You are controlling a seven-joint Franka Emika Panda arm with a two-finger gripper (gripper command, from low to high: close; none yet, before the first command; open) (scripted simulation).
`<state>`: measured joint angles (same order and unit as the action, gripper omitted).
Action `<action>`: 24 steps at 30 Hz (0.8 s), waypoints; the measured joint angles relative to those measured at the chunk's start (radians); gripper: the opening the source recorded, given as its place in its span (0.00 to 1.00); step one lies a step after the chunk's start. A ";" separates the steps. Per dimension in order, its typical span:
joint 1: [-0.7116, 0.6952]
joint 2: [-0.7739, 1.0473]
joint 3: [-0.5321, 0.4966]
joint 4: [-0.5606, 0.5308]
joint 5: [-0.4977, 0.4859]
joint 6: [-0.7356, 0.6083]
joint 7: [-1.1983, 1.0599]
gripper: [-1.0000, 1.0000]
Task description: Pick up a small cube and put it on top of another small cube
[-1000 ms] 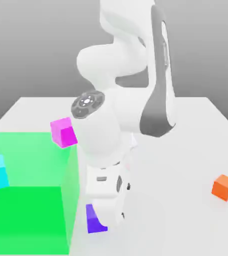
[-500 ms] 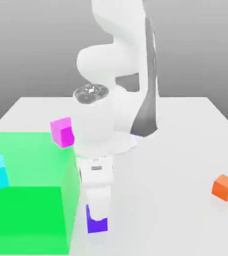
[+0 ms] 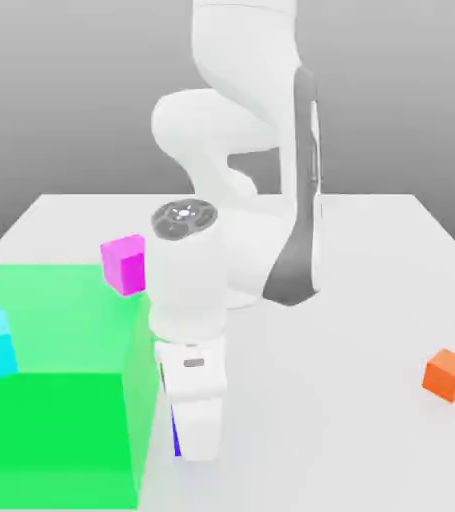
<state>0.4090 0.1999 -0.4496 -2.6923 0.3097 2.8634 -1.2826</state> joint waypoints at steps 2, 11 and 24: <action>0.027 -0.060 -0.048 -0.010 -0.093 -0.044 0.071 0.00; 0.029 0.092 0.121 0.168 0.002 -0.265 -0.134 0.00; 0.054 0.180 0.336 0.287 -0.011 -0.426 -0.504 0.00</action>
<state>0.4634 0.3797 -0.1140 -2.4054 0.2991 2.4376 -1.7862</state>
